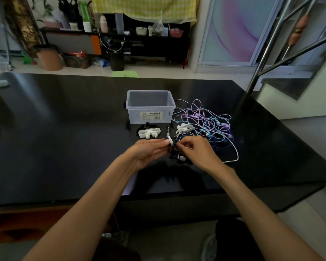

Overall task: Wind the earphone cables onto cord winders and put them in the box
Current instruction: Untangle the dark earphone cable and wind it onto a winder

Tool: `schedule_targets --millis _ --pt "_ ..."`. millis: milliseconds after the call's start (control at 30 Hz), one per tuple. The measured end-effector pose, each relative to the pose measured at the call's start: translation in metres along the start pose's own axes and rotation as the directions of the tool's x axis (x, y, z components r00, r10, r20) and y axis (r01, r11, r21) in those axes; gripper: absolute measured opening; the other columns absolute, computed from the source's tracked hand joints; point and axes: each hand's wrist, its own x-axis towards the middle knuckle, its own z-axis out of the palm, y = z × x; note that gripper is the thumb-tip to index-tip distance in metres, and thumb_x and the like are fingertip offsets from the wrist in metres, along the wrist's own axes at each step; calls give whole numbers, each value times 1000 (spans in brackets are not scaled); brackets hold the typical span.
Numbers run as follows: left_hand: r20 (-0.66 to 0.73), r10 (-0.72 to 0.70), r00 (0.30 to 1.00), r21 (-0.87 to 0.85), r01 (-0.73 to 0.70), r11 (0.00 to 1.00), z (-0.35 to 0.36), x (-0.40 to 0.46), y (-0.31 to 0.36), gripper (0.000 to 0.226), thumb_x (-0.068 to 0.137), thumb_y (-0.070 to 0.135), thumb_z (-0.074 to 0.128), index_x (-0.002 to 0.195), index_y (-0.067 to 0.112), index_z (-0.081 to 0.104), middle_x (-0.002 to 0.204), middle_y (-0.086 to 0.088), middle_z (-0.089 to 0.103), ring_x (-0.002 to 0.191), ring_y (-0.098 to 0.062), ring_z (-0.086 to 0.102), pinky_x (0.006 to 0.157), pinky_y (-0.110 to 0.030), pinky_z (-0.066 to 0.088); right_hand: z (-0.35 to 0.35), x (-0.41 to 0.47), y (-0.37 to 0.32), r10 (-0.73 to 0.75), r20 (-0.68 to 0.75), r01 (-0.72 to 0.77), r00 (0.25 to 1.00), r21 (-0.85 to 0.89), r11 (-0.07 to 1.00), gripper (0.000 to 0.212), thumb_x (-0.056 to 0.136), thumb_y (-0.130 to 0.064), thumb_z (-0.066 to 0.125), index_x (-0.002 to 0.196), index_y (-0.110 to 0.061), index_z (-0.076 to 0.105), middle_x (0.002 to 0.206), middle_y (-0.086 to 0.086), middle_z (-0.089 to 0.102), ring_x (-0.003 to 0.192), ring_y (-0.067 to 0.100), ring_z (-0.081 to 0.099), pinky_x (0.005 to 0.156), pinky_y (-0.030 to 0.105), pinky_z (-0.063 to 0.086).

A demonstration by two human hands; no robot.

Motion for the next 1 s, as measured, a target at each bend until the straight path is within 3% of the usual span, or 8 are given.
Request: schedule_targets --millis 100,300,433,600,700,800,900,1000 --pt "-66 -2 998 -27 0 1000 -1 5 -5 26 88 5 61 111 -5 62 69 -2 72 60 -5 69 61 -12 55 1 -2 -1 25 69 -23 997 -35 999 15 90 -19 62 88 -12 75 69 2 68 50 -9 54 52 6 37" --pt "-99 -38 994 -9 37 999 -6 8 -6 15 89 8 61 100 -1 66 67 1 72 59 -4 69 56 -11 53 -16 -7 1 113 203 -149 973 173 974 17 86 -23 68 96 -12 76 87 4 75 77 1 60 67 12 43" --pt "-47 -68 997 -164 59 985 -3 4 -4 9 90 10 58 88 7 66 73 -1 73 63 -6 69 61 -14 56 -14 -6 1 151 243 -198 958 181 963 19 87 -23 66 100 -11 75 91 14 74 76 4 55 69 19 40" --pt "-168 -1 986 -207 -34 978 0 8 -9 7 91 11 59 88 6 64 87 -4 67 74 -8 64 59 -11 54 -13 -8 -11 79 372 -140 925 142 980 20 91 -27 61 100 -17 75 81 7 73 64 -3 50 64 14 38" --pt "-239 107 965 80 -90 993 -2 11 -12 16 87 12 65 101 3 64 86 -7 65 73 -9 61 55 -10 53 -27 -8 -19 65 391 -121 918 121 985 21 92 -29 58 96 -19 76 63 1 61 53 2 43 52 15 32" --pt "-205 165 965 434 -62 899 -3 9 -12 28 83 17 71 108 6 62 85 -9 63 70 -9 58 49 -13 47 -48 -10 -23 27 410 -73 912 98 992 21 93 -29 57 98 -18 75 71 2 65 54 5 50 53 16 38" --pt "-97 108 989 571 -33 820 -4 0 -3 31 81 20 73 109 8 64 90 -9 66 71 -9 60 55 -15 45 -63 -10 -22 -37 309 -18 950 173 985 19 91 -25 60 102 -15 73 94 -3 74 84 0 67 74 10 49" --pt "-2 12 1000 577 -8 817 -1 -10 2 28 78 17 75 104 10 68 84 -2 71 66 -5 64 60 -16 50 -73 -10 -23 -48 150 9 988 251 968 18 93 -20 57 102 -14 72 81 -13 70 66 -11 63 60 4 44"
